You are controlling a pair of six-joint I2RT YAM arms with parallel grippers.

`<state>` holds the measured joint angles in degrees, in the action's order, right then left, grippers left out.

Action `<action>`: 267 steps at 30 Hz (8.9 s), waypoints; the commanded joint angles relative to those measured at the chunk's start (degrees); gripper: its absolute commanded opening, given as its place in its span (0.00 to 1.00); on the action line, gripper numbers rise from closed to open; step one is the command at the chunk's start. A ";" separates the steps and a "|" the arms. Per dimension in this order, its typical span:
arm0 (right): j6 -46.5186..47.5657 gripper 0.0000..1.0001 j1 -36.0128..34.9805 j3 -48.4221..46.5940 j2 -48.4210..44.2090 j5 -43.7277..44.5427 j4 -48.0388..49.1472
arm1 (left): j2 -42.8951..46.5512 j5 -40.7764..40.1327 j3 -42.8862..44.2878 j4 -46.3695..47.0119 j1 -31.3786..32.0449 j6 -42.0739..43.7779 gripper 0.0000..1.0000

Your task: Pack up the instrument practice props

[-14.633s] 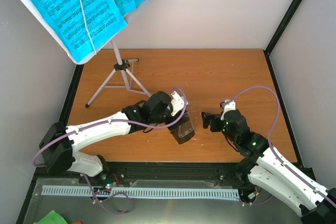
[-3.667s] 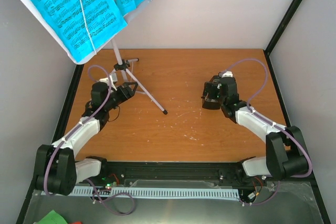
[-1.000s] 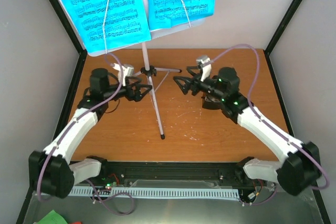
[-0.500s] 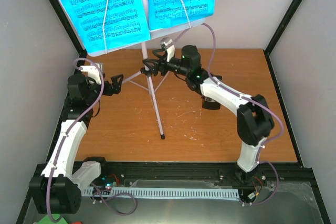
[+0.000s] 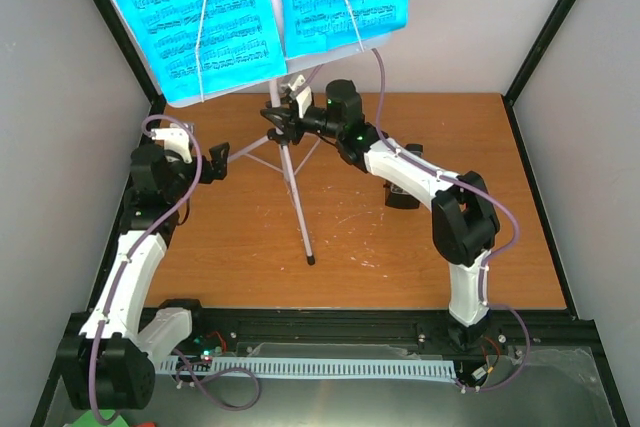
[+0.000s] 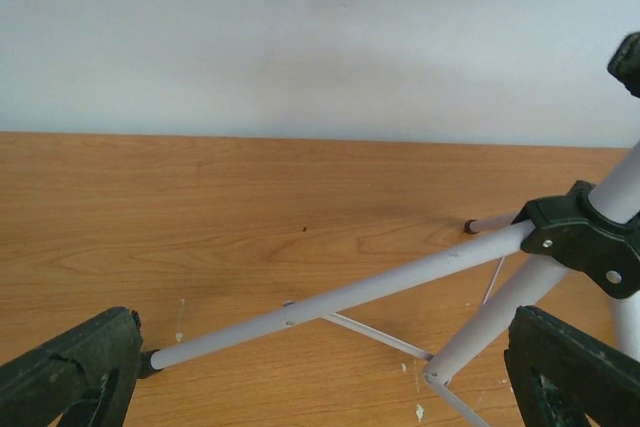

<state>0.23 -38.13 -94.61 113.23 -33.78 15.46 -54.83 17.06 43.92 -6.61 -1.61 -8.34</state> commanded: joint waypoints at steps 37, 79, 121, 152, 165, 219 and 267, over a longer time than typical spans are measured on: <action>-5.46 0.92 -11.53 15.62 -17.83 49.13 -5.81 | 8.99 -10.73 -1.44 1.35 -0.32 0.25 0.99; -25.49 1.00 30.48 14.88 -63.32 15.38 -47.26 | -3.19 13.24 40.49 -16.40 17.13 -16.82 0.95; -33.65 0.27 28.06 -8.75 -46.53 -13.02 -39.97 | -18.32 9.86 58.43 -7.62 40.19 -18.94 0.80; -26.70 0.29 17.79 -24.92 -35.33 -0.55 -45.40 | -32.42 4.20 72.36 -0.18 43.35 -21.66 0.60; -24.77 0.24 17.19 -29.52 -32.09 2.53 -46.70 | -36.39 2.96 77.27 -2.13 43.35 -21.47 0.45; -13.41 0.03 17.12 -10.32 -60.30 44.21 -43.50 | -37.10 0.00 76.10 -0.97 43.35 -21.81 0.24; -28.80 0.03 13.70 65.94 -58.26 9.67 -41.95 | 8.54 3.33 -13.28 3.86 34.09 -32.44 0.99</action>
<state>-30.92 -21.34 -26.57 51.88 -27.33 -31.44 -45.43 18.98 29.91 -3.40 35.35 -38.96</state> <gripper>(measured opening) 0.031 0.995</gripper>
